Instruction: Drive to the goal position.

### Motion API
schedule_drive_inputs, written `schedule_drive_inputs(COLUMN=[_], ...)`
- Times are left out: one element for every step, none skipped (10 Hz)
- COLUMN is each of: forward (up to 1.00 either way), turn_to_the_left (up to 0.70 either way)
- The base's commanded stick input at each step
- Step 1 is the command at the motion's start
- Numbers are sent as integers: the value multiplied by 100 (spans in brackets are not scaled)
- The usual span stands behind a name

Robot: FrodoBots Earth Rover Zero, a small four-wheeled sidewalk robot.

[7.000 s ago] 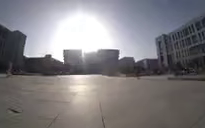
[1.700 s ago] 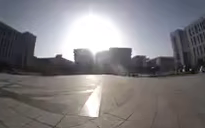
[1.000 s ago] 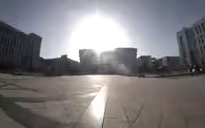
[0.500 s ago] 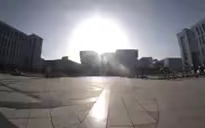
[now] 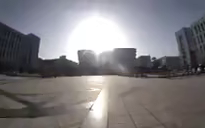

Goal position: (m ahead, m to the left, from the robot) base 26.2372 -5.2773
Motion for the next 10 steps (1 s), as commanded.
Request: schedule_drive_inputs(forward=[20, 0, 0, 0, 0, 0, 0, 0, 0, 0], turn_to_the_left=[1, 0, 0, 0, 0, 0, 0, 0, 0, 0])
